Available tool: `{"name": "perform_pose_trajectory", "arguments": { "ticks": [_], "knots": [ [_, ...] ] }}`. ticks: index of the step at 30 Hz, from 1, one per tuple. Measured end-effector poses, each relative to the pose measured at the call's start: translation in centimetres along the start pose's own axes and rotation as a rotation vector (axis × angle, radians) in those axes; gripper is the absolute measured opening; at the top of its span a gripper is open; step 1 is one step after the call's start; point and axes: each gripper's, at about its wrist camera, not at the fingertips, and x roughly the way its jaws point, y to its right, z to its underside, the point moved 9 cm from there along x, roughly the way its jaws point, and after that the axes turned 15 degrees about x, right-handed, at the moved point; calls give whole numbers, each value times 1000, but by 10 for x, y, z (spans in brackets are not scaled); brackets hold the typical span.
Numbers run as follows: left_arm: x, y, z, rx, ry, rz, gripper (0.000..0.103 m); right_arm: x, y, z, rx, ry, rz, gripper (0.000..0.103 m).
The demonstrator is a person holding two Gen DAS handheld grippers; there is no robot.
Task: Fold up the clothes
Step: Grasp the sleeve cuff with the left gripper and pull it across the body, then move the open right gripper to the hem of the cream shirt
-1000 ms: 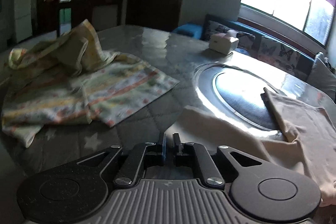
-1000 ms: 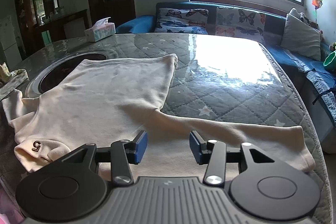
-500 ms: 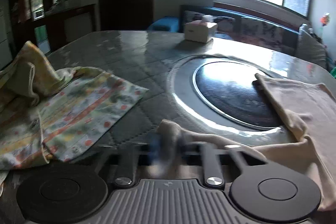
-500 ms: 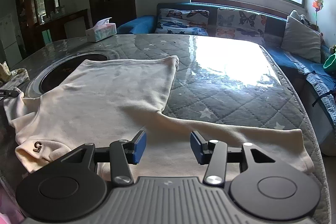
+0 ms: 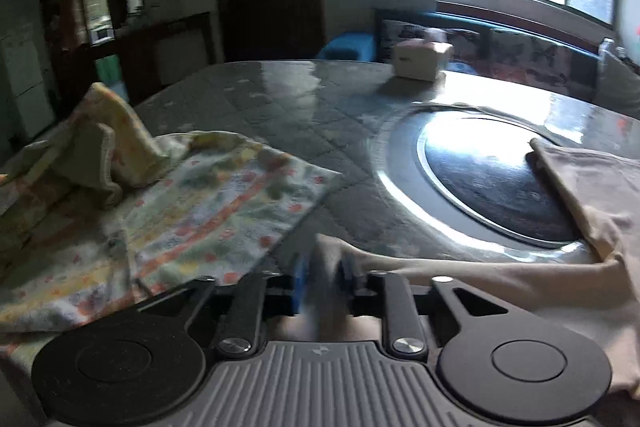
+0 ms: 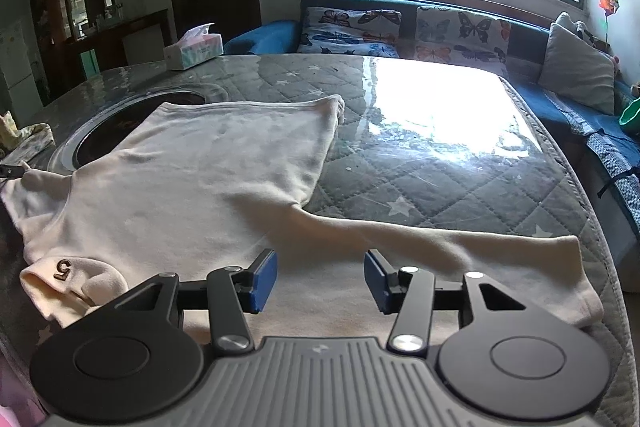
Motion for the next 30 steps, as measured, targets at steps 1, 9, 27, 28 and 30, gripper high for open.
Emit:
{"name": "perform_pose_trajectory", "arguments": {
  "ticks": [1,9,27,28,30],
  "knots": [
    [1,-2,1,3,0,-6,38,0,1,0,3,-1,2,49],
    [-20,1,-16,-33,43,-72,43,-3,7,-5,23,19,1,49],
    [-32,203,-60,68,93,575,30,-13,15,-2,49,46,-2,50],
    [-29,203,-56,70,76,567,29,-14,17,-2,52,47,0,50],
    [-25,199,-49,69,57,563,28,-15,20,-2,54,49,5,50]
  ]
}}
